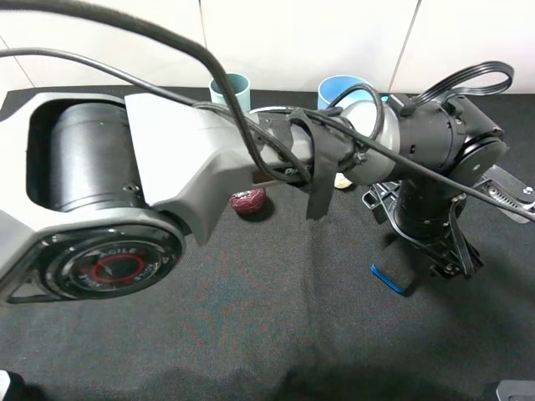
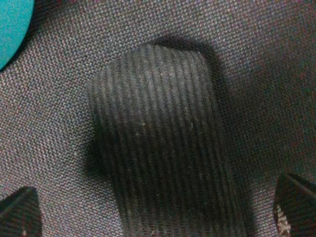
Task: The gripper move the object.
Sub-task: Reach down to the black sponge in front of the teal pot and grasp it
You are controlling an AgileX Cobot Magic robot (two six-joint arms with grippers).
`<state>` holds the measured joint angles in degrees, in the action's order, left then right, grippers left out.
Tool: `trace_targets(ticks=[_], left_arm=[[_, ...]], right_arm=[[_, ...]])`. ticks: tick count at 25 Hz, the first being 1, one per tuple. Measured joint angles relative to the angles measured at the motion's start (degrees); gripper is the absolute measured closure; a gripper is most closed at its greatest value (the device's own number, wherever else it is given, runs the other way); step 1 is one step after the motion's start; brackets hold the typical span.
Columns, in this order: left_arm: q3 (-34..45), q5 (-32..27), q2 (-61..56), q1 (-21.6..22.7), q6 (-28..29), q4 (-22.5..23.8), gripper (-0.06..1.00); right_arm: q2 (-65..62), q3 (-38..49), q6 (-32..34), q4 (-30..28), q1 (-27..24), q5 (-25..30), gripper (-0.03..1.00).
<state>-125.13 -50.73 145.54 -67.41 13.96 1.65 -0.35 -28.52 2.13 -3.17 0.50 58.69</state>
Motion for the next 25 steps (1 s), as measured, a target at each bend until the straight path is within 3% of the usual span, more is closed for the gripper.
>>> trace_targets(ticks=[25], left_arm=[[-1.65, 1.87, 4.27, -0.07, 0.3, -0.05, -0.02]], right_arm=[[0.0, 0.0, 0.0, 0.59, 0.0, 0.0, 0.27]])
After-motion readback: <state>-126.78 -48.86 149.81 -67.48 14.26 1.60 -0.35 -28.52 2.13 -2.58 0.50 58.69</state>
